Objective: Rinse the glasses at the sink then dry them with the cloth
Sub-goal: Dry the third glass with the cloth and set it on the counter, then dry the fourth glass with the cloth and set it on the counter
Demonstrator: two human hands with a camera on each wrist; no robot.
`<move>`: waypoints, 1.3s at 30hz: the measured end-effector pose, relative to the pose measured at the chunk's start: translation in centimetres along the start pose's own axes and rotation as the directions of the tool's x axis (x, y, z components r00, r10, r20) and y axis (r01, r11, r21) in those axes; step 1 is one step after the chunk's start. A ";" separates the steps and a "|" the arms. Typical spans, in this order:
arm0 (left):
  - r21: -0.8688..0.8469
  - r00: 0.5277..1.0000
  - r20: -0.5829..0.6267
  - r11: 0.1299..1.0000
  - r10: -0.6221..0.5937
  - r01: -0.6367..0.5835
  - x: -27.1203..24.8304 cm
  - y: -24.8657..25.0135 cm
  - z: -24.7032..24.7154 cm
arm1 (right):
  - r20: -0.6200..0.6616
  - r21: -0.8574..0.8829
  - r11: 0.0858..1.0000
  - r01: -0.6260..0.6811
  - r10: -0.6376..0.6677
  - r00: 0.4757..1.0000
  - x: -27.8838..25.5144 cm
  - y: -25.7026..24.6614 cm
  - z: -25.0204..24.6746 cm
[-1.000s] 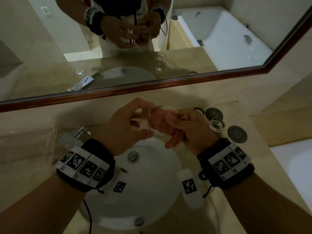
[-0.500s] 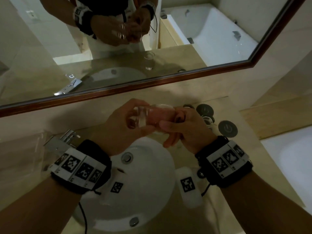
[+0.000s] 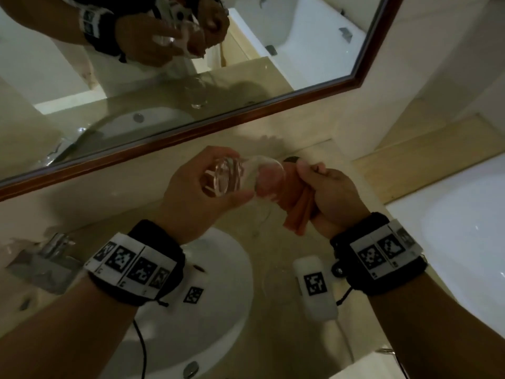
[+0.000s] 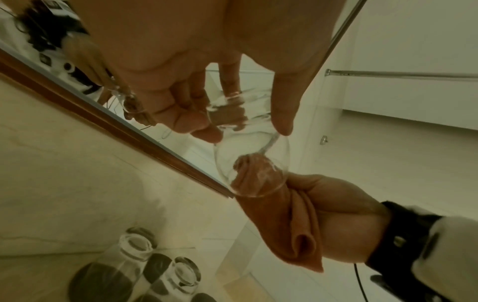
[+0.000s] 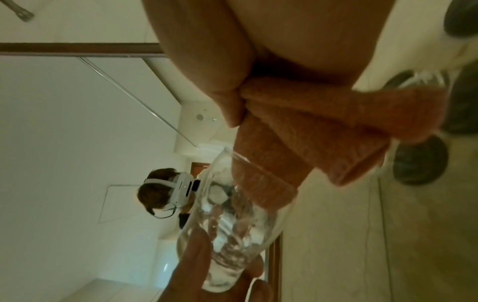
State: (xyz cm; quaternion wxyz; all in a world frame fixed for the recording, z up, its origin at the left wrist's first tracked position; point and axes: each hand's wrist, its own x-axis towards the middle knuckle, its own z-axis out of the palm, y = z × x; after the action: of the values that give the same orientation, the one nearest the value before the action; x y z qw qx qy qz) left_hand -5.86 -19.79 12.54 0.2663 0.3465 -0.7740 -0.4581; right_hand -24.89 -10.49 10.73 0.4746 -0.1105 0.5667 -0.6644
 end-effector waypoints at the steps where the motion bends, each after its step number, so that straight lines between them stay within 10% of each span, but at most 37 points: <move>1: 0.022 1.000 -0.016 1.000 -0.002 0.002 0.7 0.3 0.8 | -0.067 -0.024 1.000 0.019 -0.021 0.998 0.4 -0.4 -1.0; 11: 0.316 0.996 0.047 0.947 -0.077 0.059 11.0 2.4 9.6 | -0.245 -0.143 0.988 0.062 -0.096 0.965 3.0 -3.6 -9.6; 22: 0.735 0.955 0.201 0.678 -0.219 0.001 19.9 -2.2 16.3 | -0.282 -0.051 0.999 -0.001 -0.014 0.959 8.0 -0.7 -15.5; 39: 0.872 0.872 0.249 0.489 -0.422 -0.012 24.9 -8.6 21.3 | -0.346 0.060 0.998 -0.029 0.048 0.937 12.3 1.2 -18.3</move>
State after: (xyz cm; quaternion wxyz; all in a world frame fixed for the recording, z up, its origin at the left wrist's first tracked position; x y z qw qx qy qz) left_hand -34.31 -31.00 -2.16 -0.1755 0.4132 -0.8865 -0.1121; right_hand -43.24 -7.85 -1.24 0.3828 0.0323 0.6254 -0.6792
